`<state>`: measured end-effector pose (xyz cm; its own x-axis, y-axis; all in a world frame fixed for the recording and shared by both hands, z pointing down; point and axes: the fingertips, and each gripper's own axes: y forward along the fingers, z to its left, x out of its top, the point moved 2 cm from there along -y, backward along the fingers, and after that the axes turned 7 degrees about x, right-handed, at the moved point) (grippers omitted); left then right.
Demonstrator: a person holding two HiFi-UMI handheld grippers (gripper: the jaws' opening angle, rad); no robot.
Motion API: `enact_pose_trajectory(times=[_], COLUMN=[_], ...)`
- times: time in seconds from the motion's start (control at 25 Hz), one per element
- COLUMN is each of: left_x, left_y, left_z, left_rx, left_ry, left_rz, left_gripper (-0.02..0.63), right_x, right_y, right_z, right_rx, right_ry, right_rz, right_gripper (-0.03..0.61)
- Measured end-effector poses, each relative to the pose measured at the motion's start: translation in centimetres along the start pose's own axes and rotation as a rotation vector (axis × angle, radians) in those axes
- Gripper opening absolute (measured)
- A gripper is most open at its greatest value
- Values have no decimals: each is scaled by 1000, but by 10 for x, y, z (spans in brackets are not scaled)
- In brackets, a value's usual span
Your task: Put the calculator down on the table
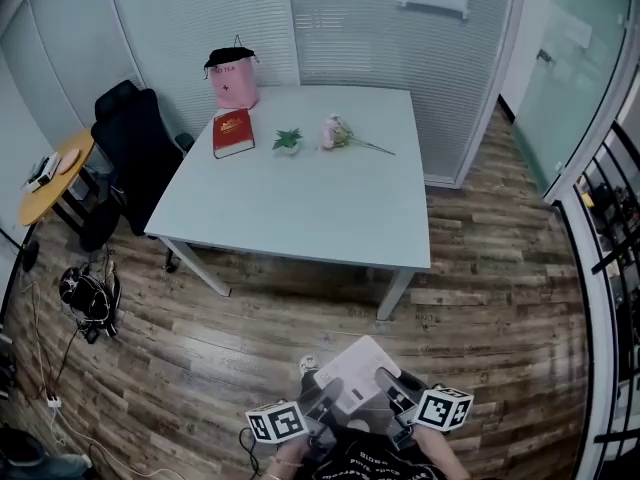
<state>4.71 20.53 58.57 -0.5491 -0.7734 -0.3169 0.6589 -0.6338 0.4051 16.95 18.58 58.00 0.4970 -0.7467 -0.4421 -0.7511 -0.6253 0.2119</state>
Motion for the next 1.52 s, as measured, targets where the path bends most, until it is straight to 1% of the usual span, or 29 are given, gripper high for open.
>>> enact_pose_trajectory(times=[0.12, 0.24, 0.44, 0.56, 0.76, 0.88, 1.12, 1.24, 1.36, 1.52], left_x=[37, 83, 158, 196, 248, 270, 291, 303, 316, 334], left_y=[19, 38, 66, 71, 81, 85, 92, 100, 112, 131], left_z=[7, 8, 3, 6, 15, 23, 29, 29, 29, 30], left_rx=[-16, -35, -73, -76, -70, -63, -69, -44, -18, -1], left_ry=[-8, 29, 49, 75, 121, 132, 103, 120, 129, 122], left_rz=[38, 64, 96, 103, 117, 120, 112, 99, 81, 53], left_gripper=[97, 97, 97, 97, 97, 97, 97, 97, 97, 95], right_x=[21, 48, 98, 114, 133, 140, 154, 166, 179, 201], right_y=[30, 64, 119, 152, 198, 220, 243, 250, 261, 280], right_z=[-5, -4, 5, 12, 14, 13, 15, 11, 3, -9], right_rx=[-22, -35, -36, -33, -32, -47, -63, -75, -66, -26], right_ry=[3, 8, -50, -55, -46, -63, -139, -160, -163, -181], right_rz=[-19, -51, -131, -158, -189, -177, -122, -87, -64, -36], right_gripper=[141, 141, 140, 141, 143, 146, 150, 154, 156, 156])
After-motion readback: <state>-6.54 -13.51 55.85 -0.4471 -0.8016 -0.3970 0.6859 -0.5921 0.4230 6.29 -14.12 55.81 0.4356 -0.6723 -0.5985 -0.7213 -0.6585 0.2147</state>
